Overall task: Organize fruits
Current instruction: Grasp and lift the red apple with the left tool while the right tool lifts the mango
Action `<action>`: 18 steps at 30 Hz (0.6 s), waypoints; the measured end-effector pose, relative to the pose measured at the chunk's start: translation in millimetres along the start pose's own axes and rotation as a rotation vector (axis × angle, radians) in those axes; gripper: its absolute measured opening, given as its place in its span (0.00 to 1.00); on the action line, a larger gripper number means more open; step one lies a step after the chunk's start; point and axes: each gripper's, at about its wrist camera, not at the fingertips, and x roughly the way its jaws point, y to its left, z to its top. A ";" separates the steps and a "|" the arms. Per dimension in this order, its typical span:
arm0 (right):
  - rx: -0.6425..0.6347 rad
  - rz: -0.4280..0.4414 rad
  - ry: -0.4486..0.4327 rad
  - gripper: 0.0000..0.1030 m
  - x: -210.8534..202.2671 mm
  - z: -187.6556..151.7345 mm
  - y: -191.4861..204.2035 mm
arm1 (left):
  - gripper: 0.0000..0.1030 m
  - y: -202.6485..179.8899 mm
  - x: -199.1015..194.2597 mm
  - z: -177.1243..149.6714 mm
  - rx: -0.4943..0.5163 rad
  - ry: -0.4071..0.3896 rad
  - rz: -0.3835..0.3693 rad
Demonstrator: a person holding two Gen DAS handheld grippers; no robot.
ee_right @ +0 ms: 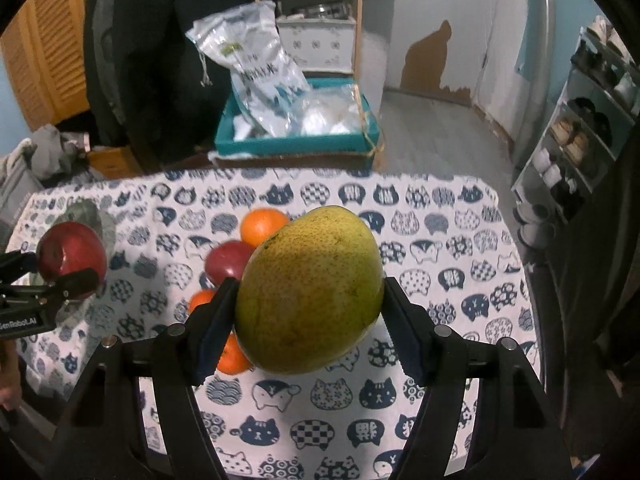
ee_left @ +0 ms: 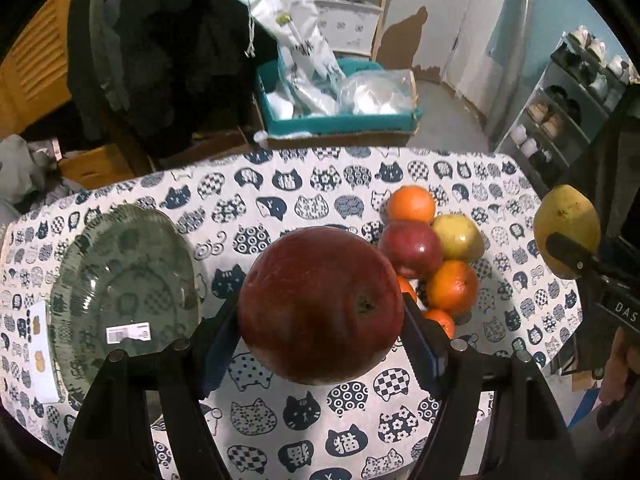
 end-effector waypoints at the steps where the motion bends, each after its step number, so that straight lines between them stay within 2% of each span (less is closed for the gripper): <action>1: -0.002 0.003 -0.013 0.69 -4.3 2.3 1.7 | 0.74 0.9 -4.2 -0.2 -0.001 -0.008 0.000; 18: -0.065 0.077 -0.141 0.69 -52.6 29.6 43.8 | 0.74 26.3 -77.3 4.0 -0.010 -0.156 0.012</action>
